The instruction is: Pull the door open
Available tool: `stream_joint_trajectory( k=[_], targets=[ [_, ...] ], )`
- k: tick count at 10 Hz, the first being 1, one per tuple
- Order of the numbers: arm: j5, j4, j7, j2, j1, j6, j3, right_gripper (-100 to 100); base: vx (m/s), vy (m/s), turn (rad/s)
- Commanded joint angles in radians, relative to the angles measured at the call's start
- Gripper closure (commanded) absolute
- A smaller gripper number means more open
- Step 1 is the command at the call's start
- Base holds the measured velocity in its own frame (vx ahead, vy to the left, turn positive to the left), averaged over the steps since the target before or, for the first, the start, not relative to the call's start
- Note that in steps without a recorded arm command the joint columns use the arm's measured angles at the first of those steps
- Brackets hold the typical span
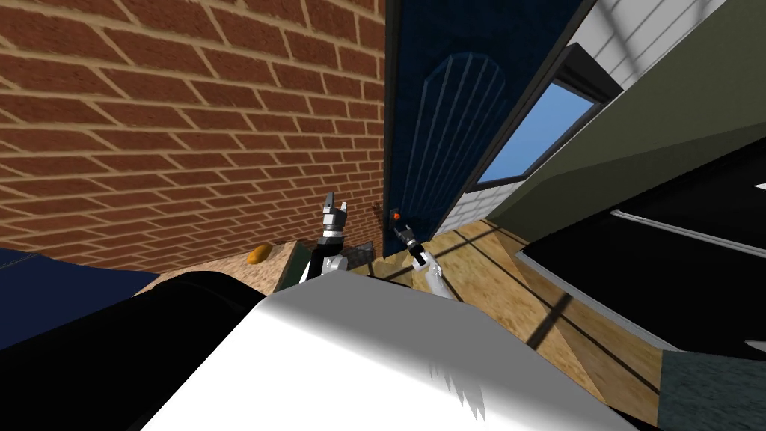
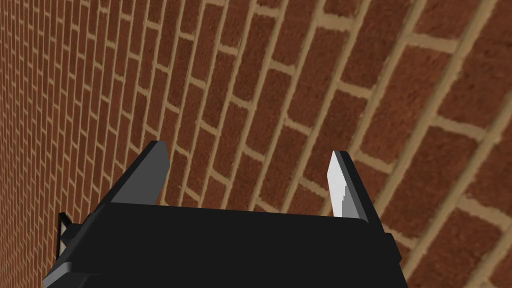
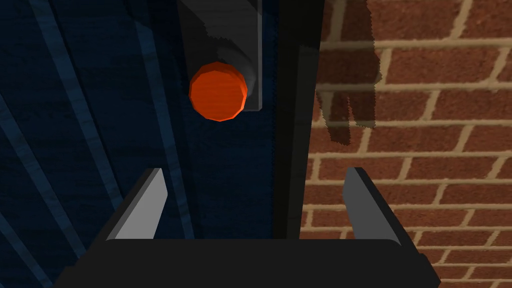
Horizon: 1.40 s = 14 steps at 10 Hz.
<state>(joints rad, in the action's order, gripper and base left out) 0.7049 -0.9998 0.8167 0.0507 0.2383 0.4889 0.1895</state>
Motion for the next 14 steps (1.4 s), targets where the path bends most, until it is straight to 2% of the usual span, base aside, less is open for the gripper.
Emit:
stream_joint_trajectory(
  k=[1,2,4,7,8,10,14],
  targets=[
    [-0.027,0.000,0.013,0.020,0.003,-0.008,-0.022,-100,-0.007,0.055,0.256],
    [-0.055,0.013,0.032,0.032,0.010,-0.012,-0.049,-100,0.011,0.065,0.312],
    [-0.055,0.013,0.032,0.032,0.010,-0.012,-0.049,-100,0.014,0.030,0.078],
    [-0.124,0.044,0.080,0.061,0.027,-0.020,-0.117,-100,0.022,0.039,0.302],
    [-0.137,0.050,0.089,0.066,0.031,-0.022,-0.129,-100,0.046,0.036,0.259],
    [-0.150,0.055,0.098,0.071,0.034,-0.024,-0.142,-100,0.027,0.006,0.068],
    [-0.228,0.090,0.152,0.099,0.053,-0.034,-0.218,-100,0.056,-0.029,0.284]
  ],
)
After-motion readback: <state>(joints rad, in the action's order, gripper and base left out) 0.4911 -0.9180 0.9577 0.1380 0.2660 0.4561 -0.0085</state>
